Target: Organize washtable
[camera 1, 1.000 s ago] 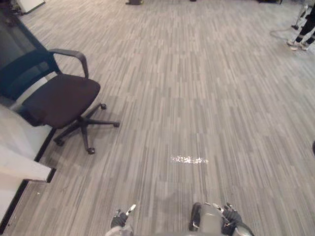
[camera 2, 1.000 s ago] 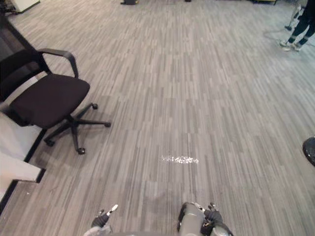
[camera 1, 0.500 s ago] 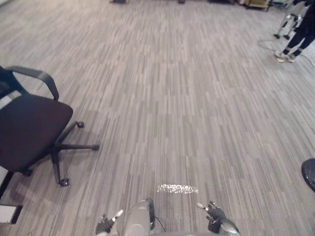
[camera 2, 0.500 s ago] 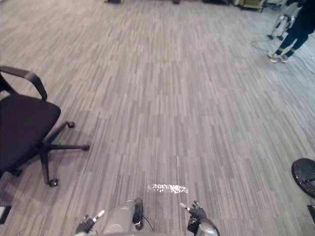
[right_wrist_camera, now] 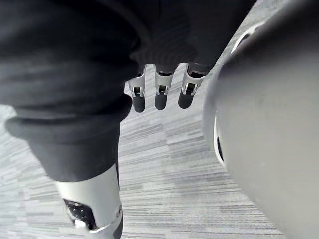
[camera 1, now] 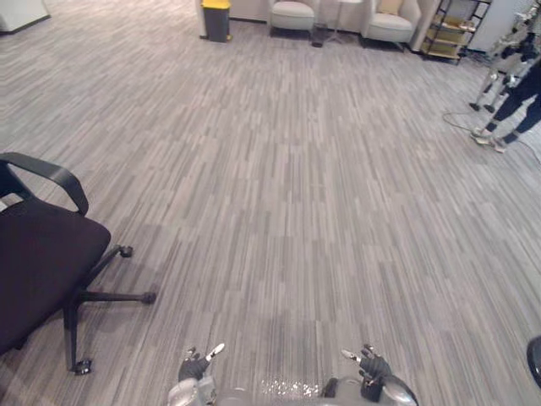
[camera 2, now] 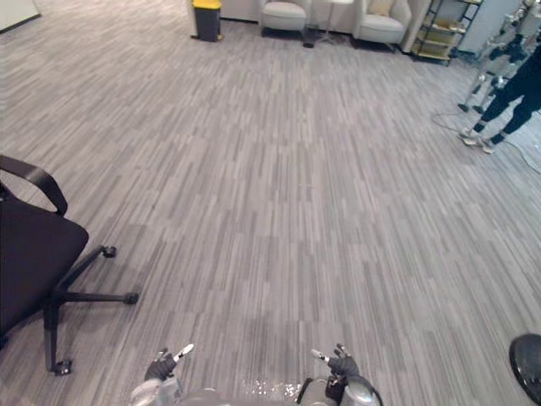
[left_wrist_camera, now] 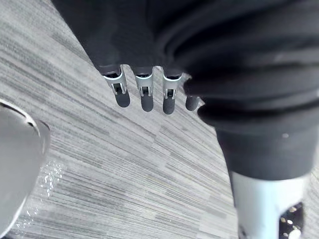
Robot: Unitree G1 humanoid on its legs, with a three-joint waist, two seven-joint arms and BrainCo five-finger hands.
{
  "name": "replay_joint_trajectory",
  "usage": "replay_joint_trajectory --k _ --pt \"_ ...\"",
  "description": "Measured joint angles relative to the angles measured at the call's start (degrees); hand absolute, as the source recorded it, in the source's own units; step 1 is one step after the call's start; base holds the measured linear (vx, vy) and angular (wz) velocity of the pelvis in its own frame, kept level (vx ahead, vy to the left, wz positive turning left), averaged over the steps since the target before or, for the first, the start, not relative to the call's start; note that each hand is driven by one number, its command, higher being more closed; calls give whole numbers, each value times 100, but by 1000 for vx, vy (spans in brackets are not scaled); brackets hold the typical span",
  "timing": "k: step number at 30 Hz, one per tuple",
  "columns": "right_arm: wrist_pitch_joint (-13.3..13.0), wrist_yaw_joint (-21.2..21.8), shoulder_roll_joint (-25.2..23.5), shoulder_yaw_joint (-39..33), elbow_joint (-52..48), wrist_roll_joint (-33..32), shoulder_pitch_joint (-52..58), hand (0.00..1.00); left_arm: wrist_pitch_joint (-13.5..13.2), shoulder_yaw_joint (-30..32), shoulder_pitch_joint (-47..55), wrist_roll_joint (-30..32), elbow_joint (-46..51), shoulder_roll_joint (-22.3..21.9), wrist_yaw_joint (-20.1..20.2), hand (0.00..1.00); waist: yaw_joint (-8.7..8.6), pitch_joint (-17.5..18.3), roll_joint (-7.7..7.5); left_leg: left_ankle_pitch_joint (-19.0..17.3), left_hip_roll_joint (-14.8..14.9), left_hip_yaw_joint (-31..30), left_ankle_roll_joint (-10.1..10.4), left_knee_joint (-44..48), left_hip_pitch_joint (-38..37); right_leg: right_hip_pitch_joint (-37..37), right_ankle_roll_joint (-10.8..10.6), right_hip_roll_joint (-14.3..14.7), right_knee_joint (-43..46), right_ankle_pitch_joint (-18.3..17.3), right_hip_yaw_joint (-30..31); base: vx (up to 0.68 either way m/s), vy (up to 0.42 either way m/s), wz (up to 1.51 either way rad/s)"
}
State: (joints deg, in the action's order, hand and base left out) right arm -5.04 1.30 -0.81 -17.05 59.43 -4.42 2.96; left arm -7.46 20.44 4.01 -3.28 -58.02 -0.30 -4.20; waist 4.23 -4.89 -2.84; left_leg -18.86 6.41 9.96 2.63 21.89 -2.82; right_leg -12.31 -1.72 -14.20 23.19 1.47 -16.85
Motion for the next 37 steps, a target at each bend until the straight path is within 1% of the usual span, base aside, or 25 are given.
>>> replay_joint_trajectory --k 1,2,3,4,5,7,9,12,15,16,17,18,19,21,22,23,24,25,26,27,28,30,31,32,37 --pt "7 -2 19 -2 7 0 0 0 1 6 35 0 -6 -57 -1 0 9 33 111 -16 135 -49 32 15 -3 80 -6 97 -96 -38 -27 323 -343 3" --pt "12 -1 111 1 8 -1 47 0 -32 14 150 -25 2 -207 4 0 -14 143 308 44 358 -68 135 -54 -10 256 -11 353 -444 -39 -121 218 -260 -4" --pt "12 -1 147 0 6 -1 78 0 -41 29 155 -60 2 -251 3 0 -8 187 373 75 397 -83 180 -132 -27 318 -15 425 -593 -42 -171 248 -305 -6" --pt "18 -1 202 -3 6 -1 123 0 -55 51 169 -111 -1 -321 6 0 -3 226 439 153 461 -107 296 -301 -74 430 -16 544 -876 -41 -246 149 -216 -2" --pt "27 0 238 -3 21 -1 156 0 -68 61 180 -188 -1 -364 18 0 -6 275 499 237 477 -137 324 -485 -107 533 -50 628 -1164 -19 -308 119 -203 4" --pt "40 0 248 -26 63 -2 212 0 -75 173 160 -294 -1 -403 36 0 -18 323 471 391 463 -196 349 -698 -147 706 -154 698 -1572 64 -357 45 -157 13" --pt "43 0 245 -56 110 -6 266 0 -80 256 185 -369 -5 -416 37 0 -13 398 464 440 459 -204 365 -822 -183 854 -195 758 -1882 152 -394 7 -110 12" --pt "43 1 231 -334 282 -10 330 0 -161 289 367 -635 -3 -357 56 0 -14 521 380 453 399 -331 363 -984 -187 1134 -233 866 -2533 472 -508 -44 -34 18" --pt "40 2 213 -473 473 -17 309 0 -188 267 458 -635 -109 -250 103 0 -9 541 312 455 284 -422 360 -1046 -191 1284 -271 833 -2888 690 -505 -90 50 12" --pt "38 2 201 -511 503 -41 307 0 -185 217 506 -661 -135 -156 159 0 -14 532 286 459 204 -527 350 -1164 -203 1269 -305 772 -2890 722 -511 -529 245 88" --pt "511 -149 1518 2141 -1030 440 1123 0 725 -2628 941 290 734 1460 386 0 -435 409 283 419 -456 -1145 -66 -440 622 -315 -192 1002 -583 -358 2027 -505 228 79" --pt "545 -243 1430 2084 -739 424 1008 0 731 -2659 953 291 443 1282 397 0 -460 418 293 422 -446 -1131 -47 -509 497 -276 -222 1014 -511 -364 2060 -415 166 74" --pt "540 -261 1392 2091 -624 425 994 0 786 -2597 982 247 257 1077 359 0 -506 396 219 366 -458 -1144 -5 -461 471 -222 -240 1009 -527 -454 2025 0 0 0" --pt "551 -279 1382 2114 -478 426 1005 0 825 -2615 975 256 231 1051 398 0 -472 390 256 347 -416 -1174 -4 -394 486 -179 -268 1049 -558 -476 1987 19 -13 9" --pt "516 -268 1381 1996 -386 396 996 0 768 -2558 967 197 174 1069 402 0 -472 392 219 337 -378 -1164 8 -408 492 -132 -274 1049 -679 -459 1946 1 -19 7" --pt "359 -140 1259 1397 -146 261 949 0 529 -2148 974 -126 17 985 434 0 -473 399 260 319 -293 -1084 37 -447 479 -34 -294 1046 -867 -429 1865 0 0 0" --pt "171 -26 945 353 147 65 876 0 176 -1434 1005 -544 -88 692 411 0 -440 404 318 320 -193 -1021 38 -566 404 200 -259 1047 -1325 -311 1682 30 43 -17" --pt "97 15 734 -312 366 -44 873 0 13 -959 1006 -746 -117 519 396 0 -337 404 360 321 -100 -933 41 -645 385 367 -271 1032 -1754 -82 1509 37 53 -23" --pt "94 22 651 -509 493 -73 875 0 -28 -826 1006 -775 -133 470 400 0 -312 406 354 328 -83 -893 51 -693 359 458 -263 1024 -1931 40 1458 51 27 -11" --pt "112 30 520 -734 668 -73 872 0 -69 -665 1000 -822 -238 435 403 0 -313 420 333 365 -44 -797 110 -814 284 627 -279 992 -2220 217 1348 69 -2 7" --pt "119 27 420 -874 759 -72 921 0 -70 -591 1000 -843 -337 432 398 0 -331 416 340 390 -42 -766 146 -922 208 739 -271 967 -2399 357 1274 110 -4 10" --pt "116 23 342 -1063 780 -73 985 0 -71 -465 1008 -844 -357 397 396 0 -327 419 330 426 -38 -725 185 -1038 113 861 -295 948 -2558 434 1202 114 9 4" --pt "116 20 347 -1173 793 -73 989 0 -72 -441 1005 -846 -359 381 392 0 -323 420 350 473 -37 -685 190 -1142 35 928 -269 945 -2652 497 1190 138 30 -1" --pt "108 18 364 -1201 792 -74 987 0 -76 -421 1009 -846 -373 384 392 0 -324 424 356 513 -36 -661 180 -1206 -1 963 -314 943 -2717 551 1175 139 32 -2" --pt "73 25 368 -1189 792 -78 842 0 -152 -402 838 -842 -475 375 380 0 -326 430 392 547 -33 -559 229 -1398 -236 1173 -337 939 -2874 592 991 136 33 4"
